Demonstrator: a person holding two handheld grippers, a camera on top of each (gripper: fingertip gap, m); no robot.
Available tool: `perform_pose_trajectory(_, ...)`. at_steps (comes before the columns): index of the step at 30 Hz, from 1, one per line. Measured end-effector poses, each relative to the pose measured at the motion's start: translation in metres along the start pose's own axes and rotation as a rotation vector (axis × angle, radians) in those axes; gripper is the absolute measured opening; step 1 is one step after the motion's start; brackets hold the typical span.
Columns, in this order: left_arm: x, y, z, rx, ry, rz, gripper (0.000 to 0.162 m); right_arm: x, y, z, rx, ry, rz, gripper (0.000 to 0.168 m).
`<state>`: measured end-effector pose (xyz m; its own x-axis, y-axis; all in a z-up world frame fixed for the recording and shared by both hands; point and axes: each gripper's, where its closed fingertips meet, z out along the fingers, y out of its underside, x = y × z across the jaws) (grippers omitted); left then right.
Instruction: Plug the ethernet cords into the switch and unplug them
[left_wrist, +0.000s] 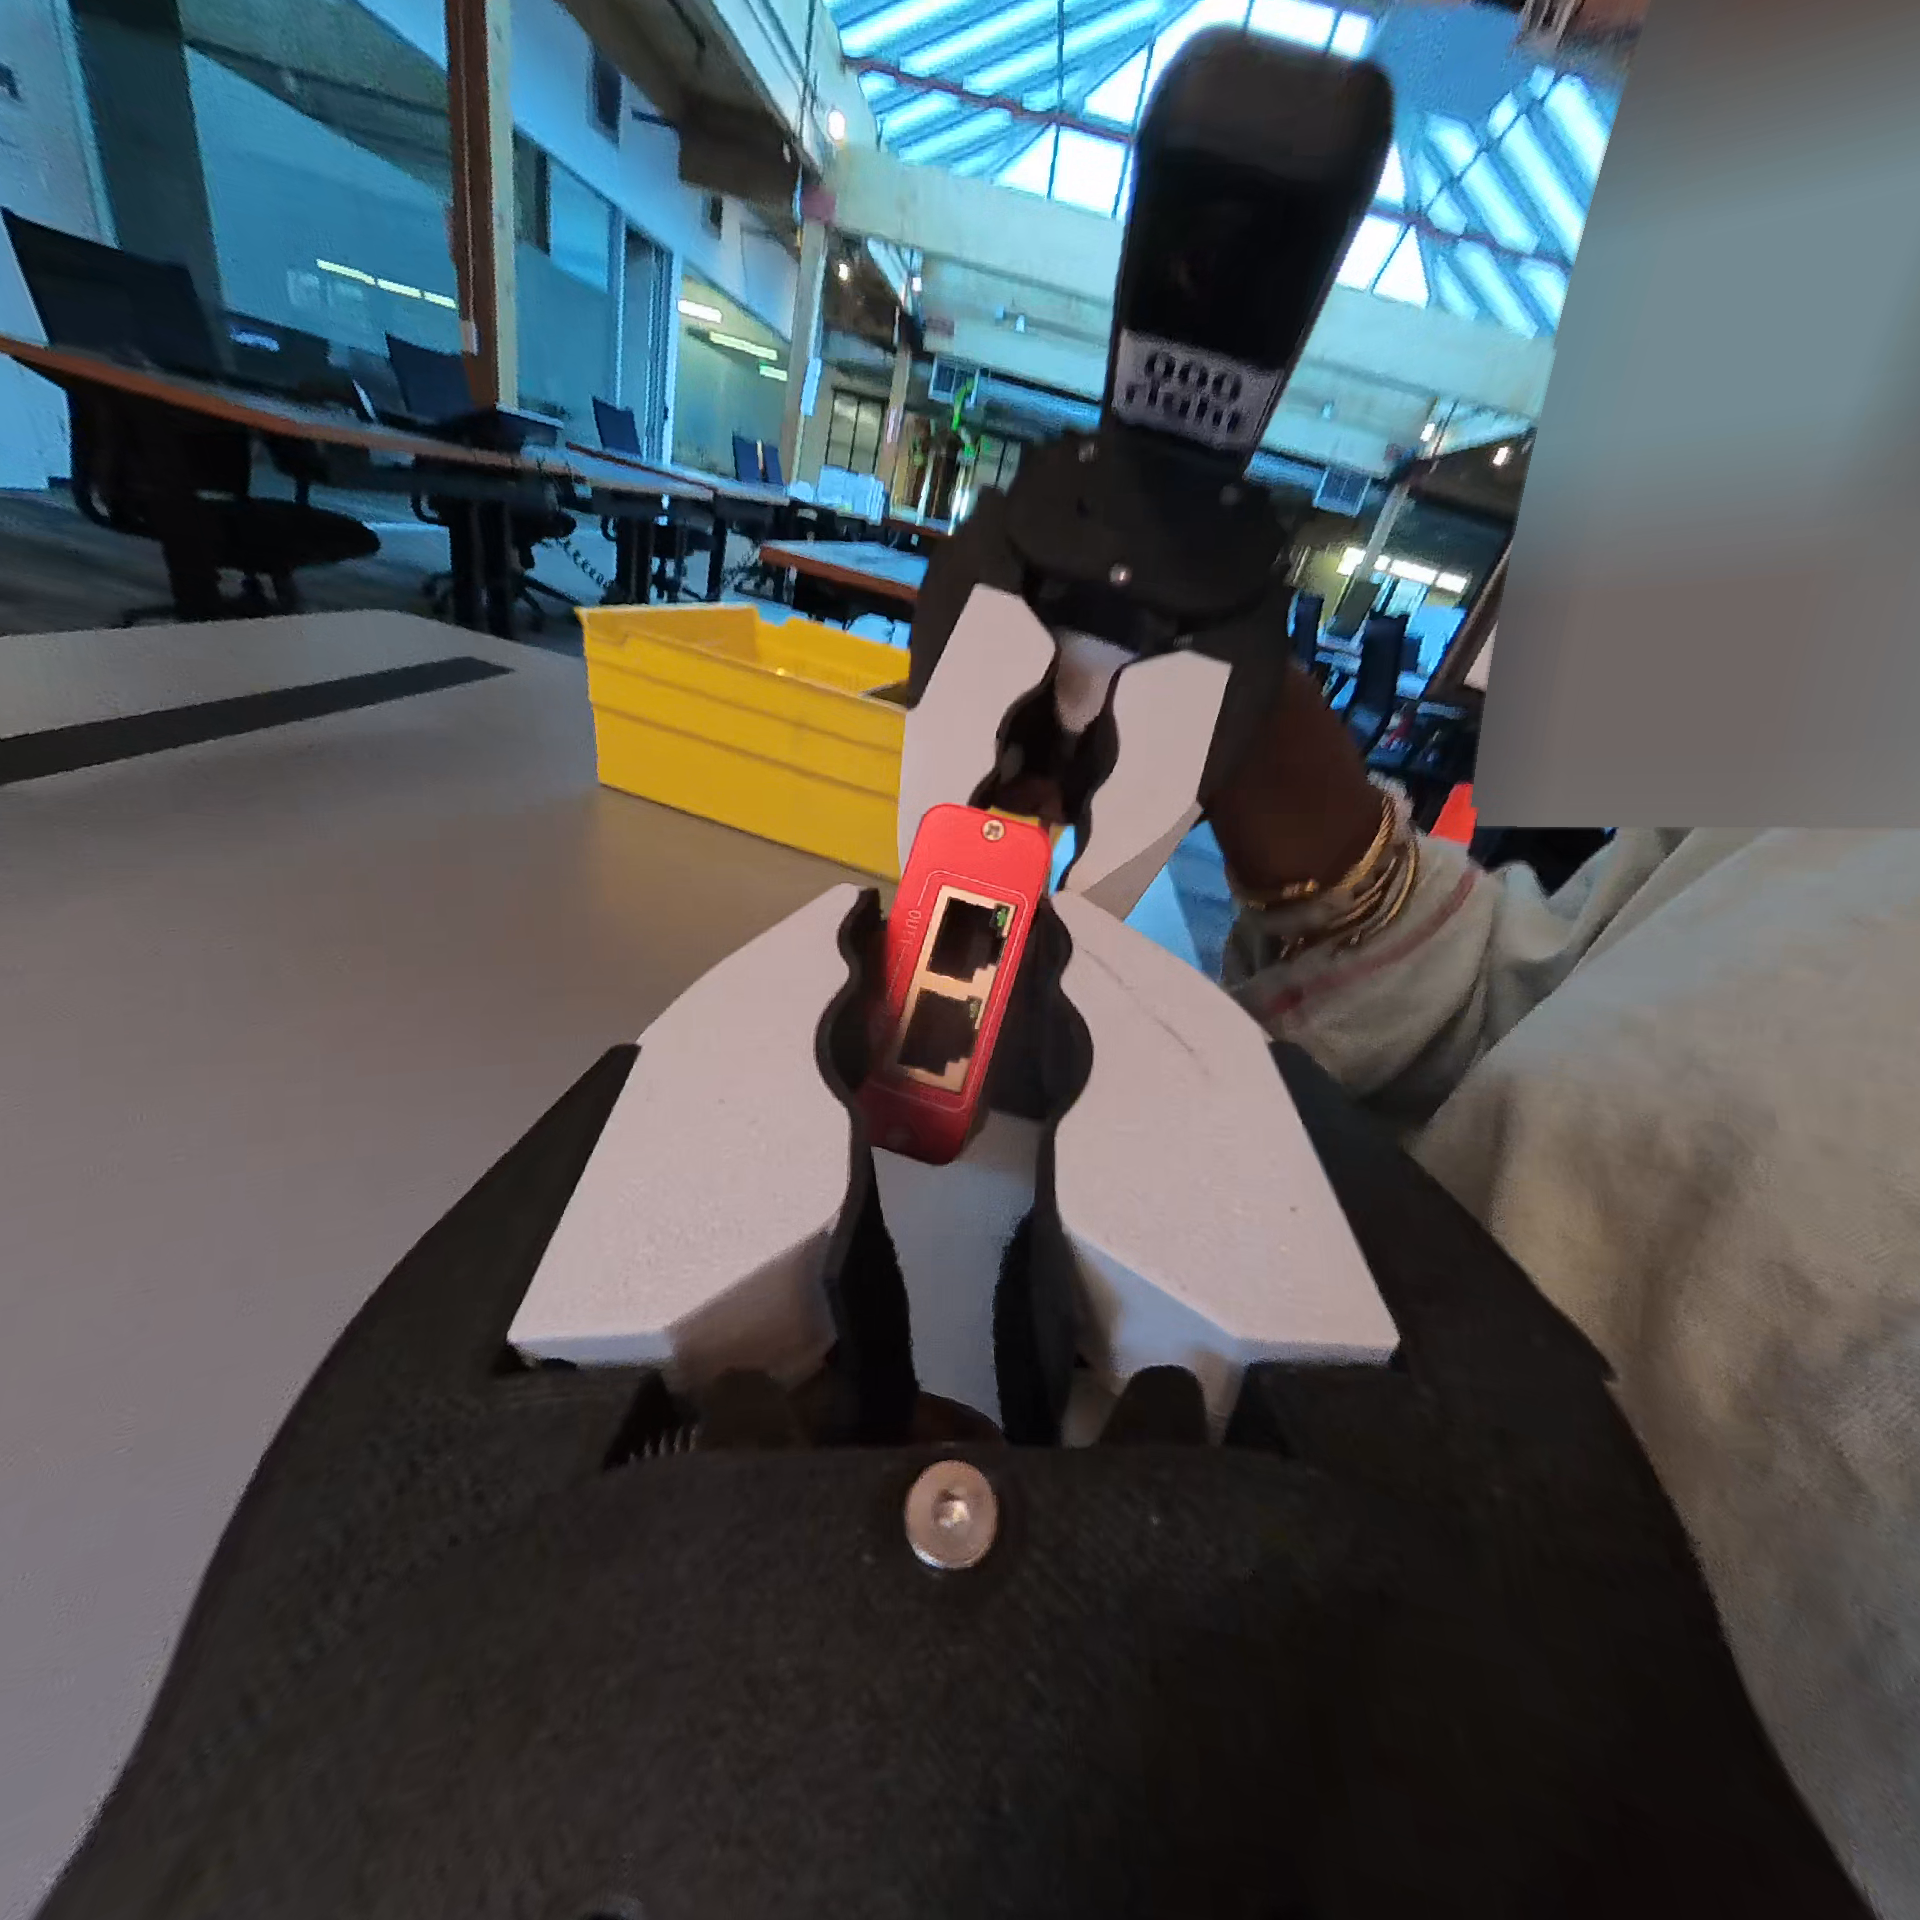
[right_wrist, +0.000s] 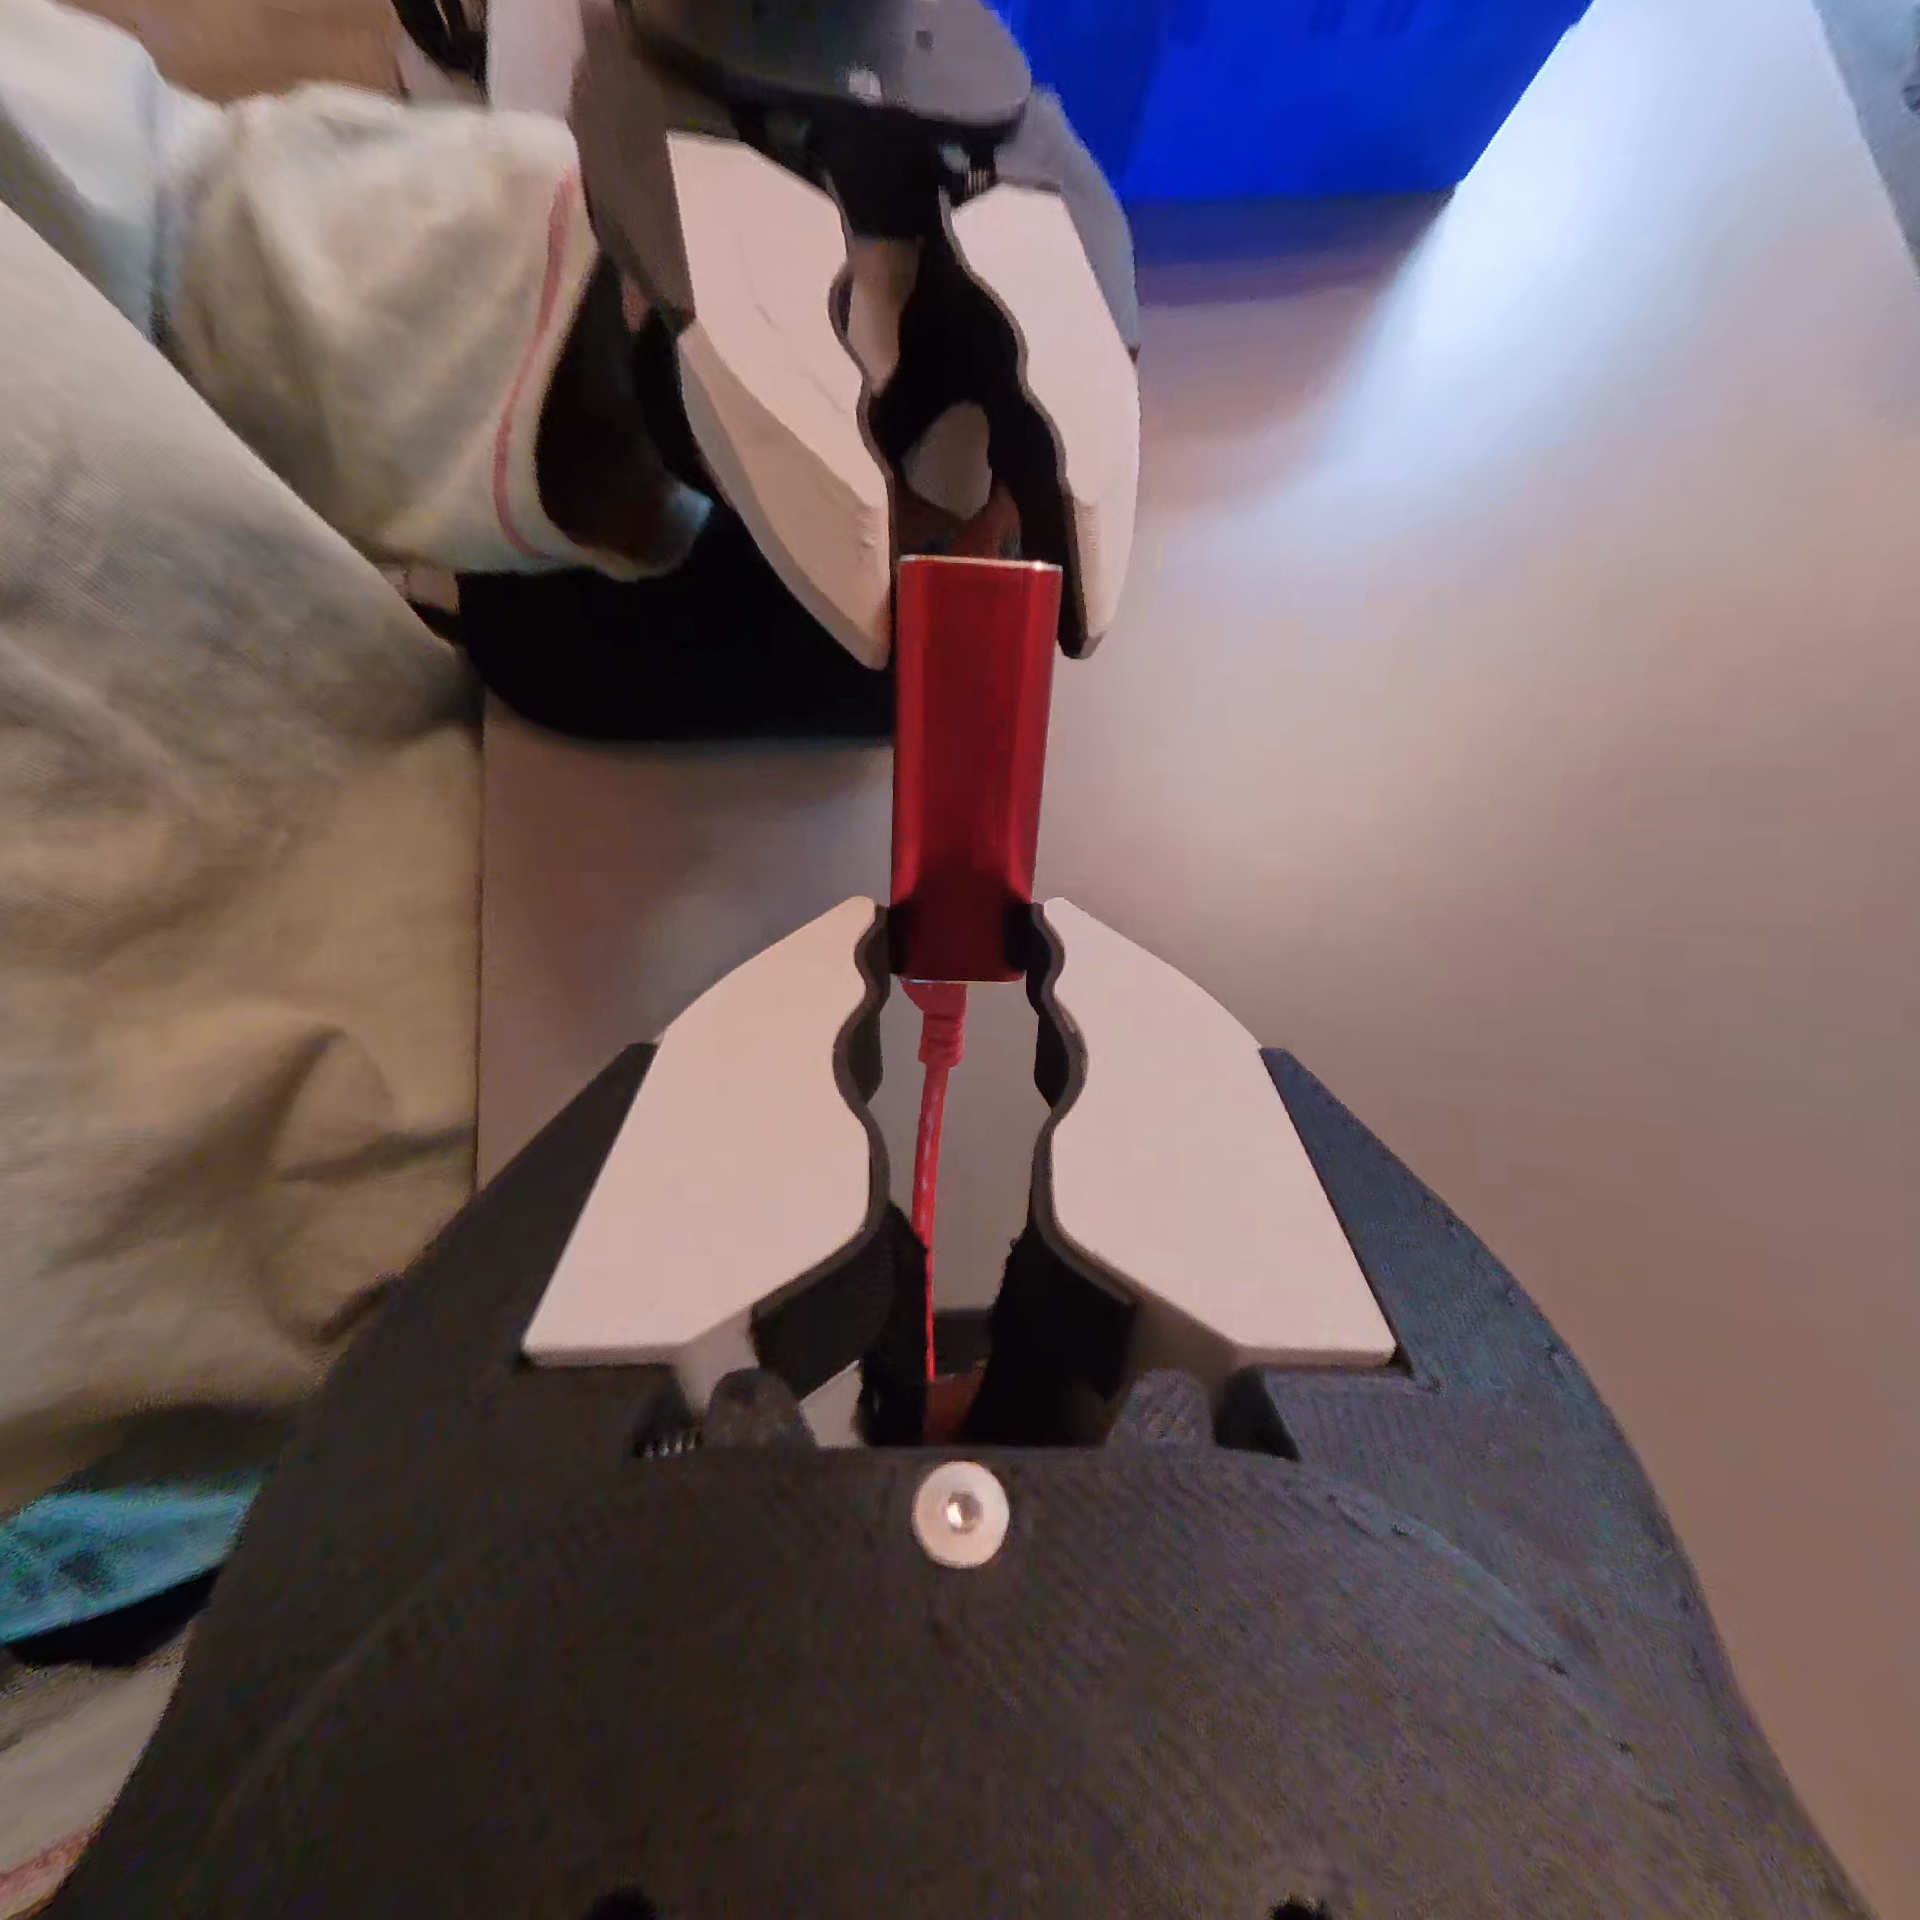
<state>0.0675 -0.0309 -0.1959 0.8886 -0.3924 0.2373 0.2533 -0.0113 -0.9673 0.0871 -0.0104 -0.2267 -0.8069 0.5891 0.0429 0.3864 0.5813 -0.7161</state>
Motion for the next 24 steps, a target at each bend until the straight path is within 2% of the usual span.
perform_pose_trajectory(3,0.006,-0.004,-0.001,0.035,0.051,-0.032,0.027,-0.005,-0.010,-0.007,0.117,-0.053,0.033,0.025)
perform_pose_trajectory(8,0.017,0.019,0.007,-0.123,0.084,0.080,0.034,-0.010,0.007,-0.006,-0.007,-0.044,-0.053,0.025)
perform_pose_trajectory(9,0.020,0.024,0.008,-0.153,0.092,0.118,0.028,-0.015,0.009,-0.005,-0.028,-0.071,-0.059,0.025)
perform_pose_trajectory(12,0.018,0.021,0.009,-0.125,0.052,0.170,0.026,-0.015,0.012,-0.004,-0.059,-0.072,-0.087,0.025)
perform_pose_trajectory(14,0.009,-0.001,0.001,0.003,0.028,0.071,0.026,-0.005,-0.006,-0.010,0.076,0.002,-0.077,0.026)
perform_pose_trajectory(16,-0.004,-0.028,-0.014,0.191,0.014,-0.069,0.025,0.013,-0.034,-0.032,0.310,0.170,-0.056,0.037)
perform_pose_trajectory(18,-0.021,-0.045,-0.031,0.345,-0.025,-0.187,0.026,0.015,-0.058,-0.060,0.558,0.270,-0.037,0.032)
perform_pose_trajectory(21,-0.038,-0.060,-0.051,0.530,-0.032,-0.340,0.025,-0.015,-0.079,-0.078,0.864,0.164,-0.009,0.019)
perform_pose_trajectory(23,-0.045,-0.062,-0.058,0.586,-0.036,-0.401,0.026,-0.031,-0.079,-0.063,0.933,0.037,0.063,0.012)
perform_pose_trajectory(24,-0.045,-0.063,-0.058,0.595,-0.023,-0.416,0.026,-0.029,-0.073,-0.046,0.917,-0.002,0.157,0.018)
